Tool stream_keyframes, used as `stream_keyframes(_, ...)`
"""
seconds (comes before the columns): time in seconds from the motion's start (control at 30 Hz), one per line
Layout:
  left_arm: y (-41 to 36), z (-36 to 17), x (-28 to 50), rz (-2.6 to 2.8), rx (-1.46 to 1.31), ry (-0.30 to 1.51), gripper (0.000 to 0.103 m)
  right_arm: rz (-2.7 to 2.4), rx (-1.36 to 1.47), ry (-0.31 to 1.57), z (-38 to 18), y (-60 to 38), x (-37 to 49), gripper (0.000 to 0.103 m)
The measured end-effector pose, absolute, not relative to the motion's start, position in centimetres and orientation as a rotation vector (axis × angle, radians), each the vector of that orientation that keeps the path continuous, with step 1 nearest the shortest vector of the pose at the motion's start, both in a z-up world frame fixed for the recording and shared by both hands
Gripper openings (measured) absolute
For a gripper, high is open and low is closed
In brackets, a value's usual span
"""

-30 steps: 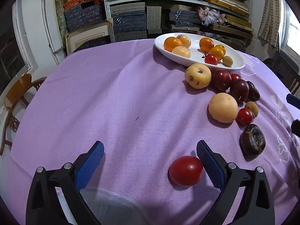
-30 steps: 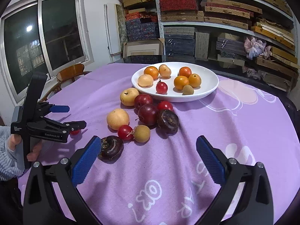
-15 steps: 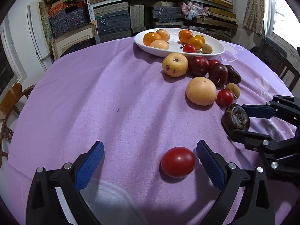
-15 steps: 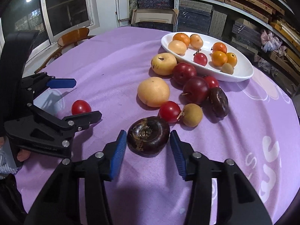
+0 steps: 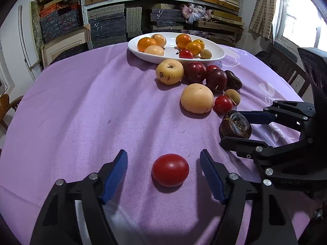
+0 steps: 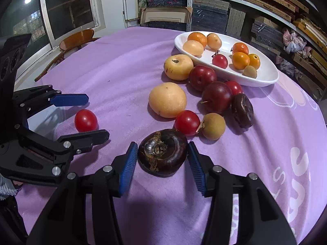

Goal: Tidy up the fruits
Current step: 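Grasp the red tomato with the left tool while the right tool holds the dark fruit, then carry the tomato and dark fruit over the white plate and open both tools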

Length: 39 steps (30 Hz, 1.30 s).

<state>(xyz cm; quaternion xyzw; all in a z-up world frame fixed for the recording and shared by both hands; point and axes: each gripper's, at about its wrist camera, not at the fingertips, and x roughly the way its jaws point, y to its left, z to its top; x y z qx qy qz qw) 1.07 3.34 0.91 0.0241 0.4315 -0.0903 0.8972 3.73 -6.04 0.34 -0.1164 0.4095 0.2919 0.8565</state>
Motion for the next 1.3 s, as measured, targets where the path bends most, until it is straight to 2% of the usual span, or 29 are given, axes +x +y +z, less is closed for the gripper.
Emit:
stream_keyframes(0.03,3.5,1.0,1.0,-0.184,0.042,0.889,0.06,0.615,-0.242,0.861,0.3,-6.0,3.7,0.05)
stream_keyframes(0.1,3.5,1.0,1.1,-0.185,0.037,0.888,0.058,0.613,-0.242,0.86,0.4,-6.0,3.7,0.05)
stream_keyframes(0.27,3.4,1.0,0.8,-0.212,0.045,0.881,0.032,0.623,-0.244,0.859,0.3,-6.3,3.6,0.048)
stream_keyframes(1.1,3.4,1.3,-2.1,-0.193,0.064,0.852,0.032,0.641,-0.256,0.855,0.4,-7.4,2.4,0.047)
stream_keyframes(1.3,3.0,2.2,-0.7,-0.174,0.089,0.826,0.032,0.655,-0.248,0.856,0.4,-7.8,2.3,0.047)
